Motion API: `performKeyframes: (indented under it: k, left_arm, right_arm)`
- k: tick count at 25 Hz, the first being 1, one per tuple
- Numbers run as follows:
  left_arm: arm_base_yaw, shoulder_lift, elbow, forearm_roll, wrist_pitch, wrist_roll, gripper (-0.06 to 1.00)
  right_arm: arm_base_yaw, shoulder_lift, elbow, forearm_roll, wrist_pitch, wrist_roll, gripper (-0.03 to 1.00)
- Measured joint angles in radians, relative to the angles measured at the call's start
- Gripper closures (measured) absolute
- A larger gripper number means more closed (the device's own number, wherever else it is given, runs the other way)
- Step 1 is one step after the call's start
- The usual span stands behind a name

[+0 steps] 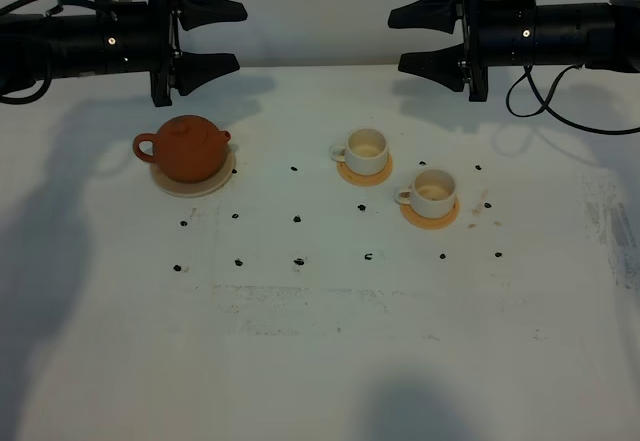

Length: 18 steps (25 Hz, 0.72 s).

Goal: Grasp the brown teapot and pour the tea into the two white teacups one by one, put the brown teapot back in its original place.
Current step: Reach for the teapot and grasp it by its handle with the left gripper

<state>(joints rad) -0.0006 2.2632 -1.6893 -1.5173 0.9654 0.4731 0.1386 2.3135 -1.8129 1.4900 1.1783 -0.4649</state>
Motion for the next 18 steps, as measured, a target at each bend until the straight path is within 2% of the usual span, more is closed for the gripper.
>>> performKeyframes:
  k: [18]
  left_arm:
    - [0.000,0.000,0.000,0.000,0.002,0.022,0.35]
  right_arm:
    - [0.000,0.000,0.000,0.000,0.000,-0.012,0.41]
